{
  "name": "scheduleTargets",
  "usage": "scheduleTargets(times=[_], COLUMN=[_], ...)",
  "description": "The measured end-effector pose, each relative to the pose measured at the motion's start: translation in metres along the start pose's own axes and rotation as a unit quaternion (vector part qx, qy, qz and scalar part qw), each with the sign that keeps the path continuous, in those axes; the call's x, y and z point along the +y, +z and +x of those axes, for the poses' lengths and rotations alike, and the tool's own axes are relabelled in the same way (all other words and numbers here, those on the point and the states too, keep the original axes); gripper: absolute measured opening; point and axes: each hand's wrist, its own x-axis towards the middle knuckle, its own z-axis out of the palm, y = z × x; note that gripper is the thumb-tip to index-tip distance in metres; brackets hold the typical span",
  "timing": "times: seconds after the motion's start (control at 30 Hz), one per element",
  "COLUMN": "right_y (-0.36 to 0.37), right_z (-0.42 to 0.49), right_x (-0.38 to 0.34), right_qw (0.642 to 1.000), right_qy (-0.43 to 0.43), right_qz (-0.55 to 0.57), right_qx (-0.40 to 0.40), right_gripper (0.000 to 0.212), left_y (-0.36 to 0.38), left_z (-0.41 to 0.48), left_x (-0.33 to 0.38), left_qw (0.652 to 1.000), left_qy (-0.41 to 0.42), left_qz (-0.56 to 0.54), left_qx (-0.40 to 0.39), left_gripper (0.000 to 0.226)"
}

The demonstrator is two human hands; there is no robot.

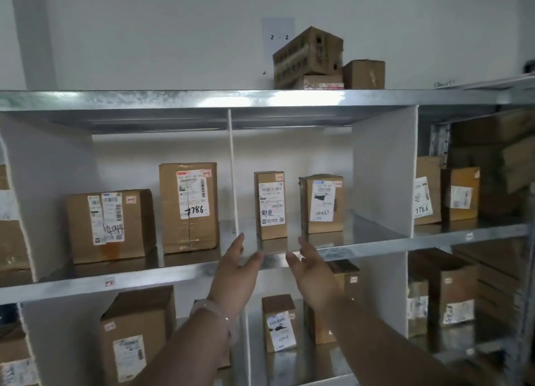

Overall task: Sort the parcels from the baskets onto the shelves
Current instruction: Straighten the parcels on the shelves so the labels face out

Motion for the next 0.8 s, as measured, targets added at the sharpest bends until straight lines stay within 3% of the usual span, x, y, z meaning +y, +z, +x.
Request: scheduleTargets(times=[0.2, 0.4, 0.8], right_y=[-0.098, -0.167, -0.176], right_z=[0.041, 0.084, 0.174], right_x=[0.040, 0.084, 0.097], right_qw=[1.000, 1.000, 0.998], right_qy=[-0.011, 0.001, -0.048], right_qz=[-0.015, -0.003, 0.040], right_qx=[0.013, -0.017, 0.001], right_gripper=[0.057, 0.064, 0.056], left_y=[0.090, 0.172, 0.208], left_z=[0.027, 0.057, 0.146], left_x=[0.024, 0.036, 0.022], left_qw=[0.999, 1.000, 0.999], left_qy=[0.030, -0.006, 0.001], left_qz=[0.015, -0.002, 0.050], left_qx=[-0.014, 0.001, 0.020], left_gripper=[0.042, 0.058, 0.065])
